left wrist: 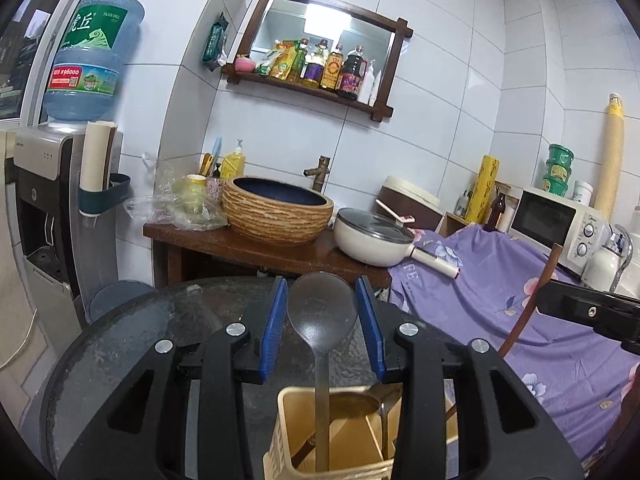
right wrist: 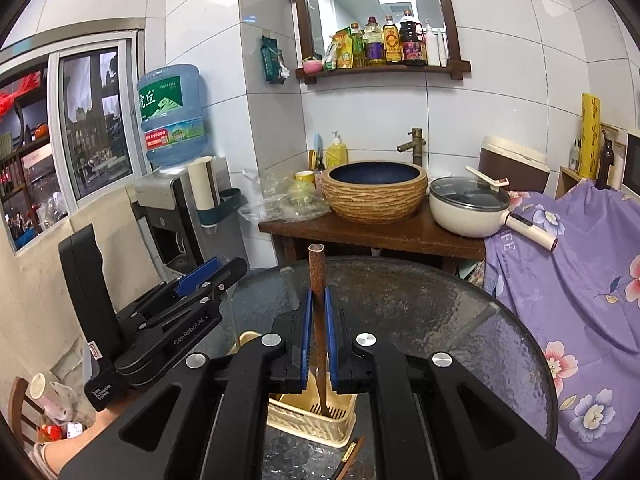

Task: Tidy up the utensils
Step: 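Lower the chopstick and spoon into the holder and open both tools, then move the right tool down to a brown chopstick while the left tool approaches another brown chopstick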

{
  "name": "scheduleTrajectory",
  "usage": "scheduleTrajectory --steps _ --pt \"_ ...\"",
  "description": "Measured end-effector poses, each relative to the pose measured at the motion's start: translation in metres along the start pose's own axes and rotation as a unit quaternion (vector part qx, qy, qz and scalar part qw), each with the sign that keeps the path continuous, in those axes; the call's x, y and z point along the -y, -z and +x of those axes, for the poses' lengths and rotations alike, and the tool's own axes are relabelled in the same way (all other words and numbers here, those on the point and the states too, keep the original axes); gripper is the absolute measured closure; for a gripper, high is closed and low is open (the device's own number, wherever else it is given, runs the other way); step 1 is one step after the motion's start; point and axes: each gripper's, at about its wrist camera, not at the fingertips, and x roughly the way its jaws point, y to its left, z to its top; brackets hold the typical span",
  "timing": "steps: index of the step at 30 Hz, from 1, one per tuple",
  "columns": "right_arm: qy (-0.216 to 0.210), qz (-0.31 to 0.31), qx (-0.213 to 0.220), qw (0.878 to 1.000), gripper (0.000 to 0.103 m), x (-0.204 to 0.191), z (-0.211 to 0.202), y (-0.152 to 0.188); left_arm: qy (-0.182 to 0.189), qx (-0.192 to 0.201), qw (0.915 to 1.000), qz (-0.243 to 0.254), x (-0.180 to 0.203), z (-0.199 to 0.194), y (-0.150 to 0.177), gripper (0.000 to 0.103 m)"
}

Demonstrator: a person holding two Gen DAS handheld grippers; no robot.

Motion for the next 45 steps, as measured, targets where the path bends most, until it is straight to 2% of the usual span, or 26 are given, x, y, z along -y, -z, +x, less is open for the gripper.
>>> scheduleTrajectory --steps 14,21,24,26,28,32,34,36,40,45 --pt "0.004 0.006 -0.03 1.0 0.099 0.0 0.018 0.031 0.0 -0.045 0.9988 0.02 0.001 -0.003 0.035 0.067" --pt "0.006 0.016 -0.025 1.0 0.098 0.007 0.021 0.039 -0.003 -0.065 0.9972 0.036 0.003 0.002 0.043 0.067" --pt "0.014 0.013 -0.022 1.0 0.084 0.007 0.019 0.043 -0.004 -0.071 0.9967 0.039 0.005 0.004 0.047 0.066" --pt "0.018 0.016 -0.019 1.0 0.068 0.009 0.018 0.047 -0.003 -0.07 0.9969 0.037 0.004 0.003 0.048 0.061" --pt "0.025 0.017 -0.014 0.999 0.068 0.008 0.015 0.051 0.0 -0.063 0.9974 0.037 0.005 -0.001 0.048 0.046" --pt "0.039 0.022 -0.014 0.999 0.068 0.013 0.011 0.061 0.001 -0.046 0.9979 0.046 0.008 -0.017 0.043 0.035" --pt "0.045 0.031 -0.016 0.998 0.068 0.018 0.007 0.069 -0.003 -0.037 0.9983 0.045 0.007 -0.029 0.041 0.023" --pt "0.053 0.03 -0.019 0.998 0.068 0.021 0.006 0.077 -0.013 -0.029 0.9986 0.043 0.005 -0.044 0.04 0.015" --pt "0.059 0.036 -0.038 0.997 0.068 0.025 0.007 0.097 -0.034 -0.057 0.9972 0.034 -0.005 -0.059 0.048 0.012" --pt "0.059 0.042 -0.075 0.995 0.068 0.028 0.016 0.129 -0.054 -0.122 0.9901 0.045 -0.021 -0.069 0.079 0.012"
